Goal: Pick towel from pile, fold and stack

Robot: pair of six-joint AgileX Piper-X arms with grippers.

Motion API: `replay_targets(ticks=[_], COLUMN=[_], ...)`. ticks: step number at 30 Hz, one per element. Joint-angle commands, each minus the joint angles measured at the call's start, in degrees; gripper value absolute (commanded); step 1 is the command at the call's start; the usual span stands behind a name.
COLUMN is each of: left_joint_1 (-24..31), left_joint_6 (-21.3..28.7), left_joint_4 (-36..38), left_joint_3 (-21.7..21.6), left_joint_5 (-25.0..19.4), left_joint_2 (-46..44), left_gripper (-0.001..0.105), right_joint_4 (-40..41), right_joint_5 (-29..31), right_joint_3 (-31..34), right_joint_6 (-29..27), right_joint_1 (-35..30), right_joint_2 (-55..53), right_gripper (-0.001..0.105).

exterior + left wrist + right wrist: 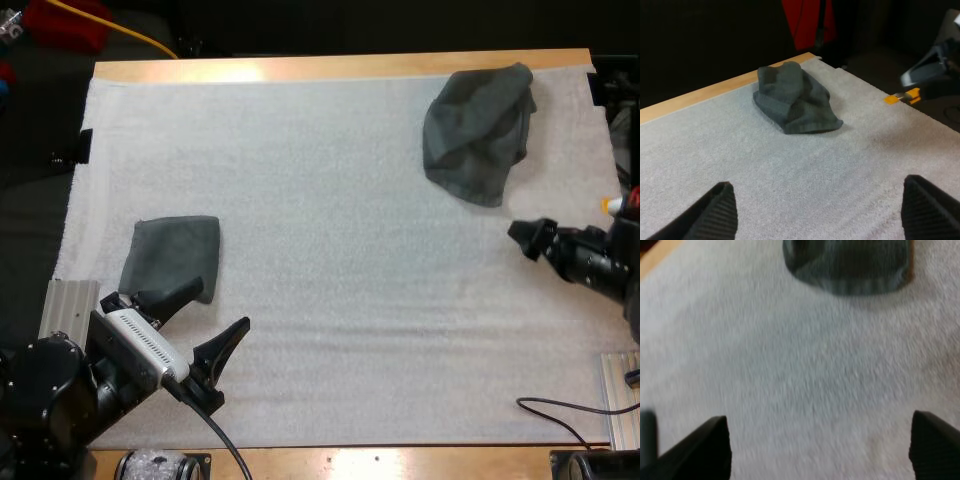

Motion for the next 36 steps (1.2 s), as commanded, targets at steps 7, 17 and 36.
replay_targets(ticks=[7,17,36], left_joint_1=[-0.30,-0.30,-0.30], left_joint_6=[-0.57,-0.57,-0.57], left_joint_4=[-0.72,-0.61,0.50], left_joint_3=[-0.38,-0.38,-0.38], left_joint_5=[0.26,0.26,0.62], left_joint_2=[0.06,0.06,0.06], left_gripper=[0.066,0.066,0.066], right_joint_4=[-10.63,-24.36,-38.63], right_joint_5=[-0.95,-0.38,0.90], right_joint_3=[-0.65,-0.65,-3.21], right_joint_6=[8.81,19.69,27.83], right_joint_1=[-0.14,-0.14,-0.14], right_joint_2=[9.18,21.76,38.12], right_gripper=[0.071,0.071,0.071])
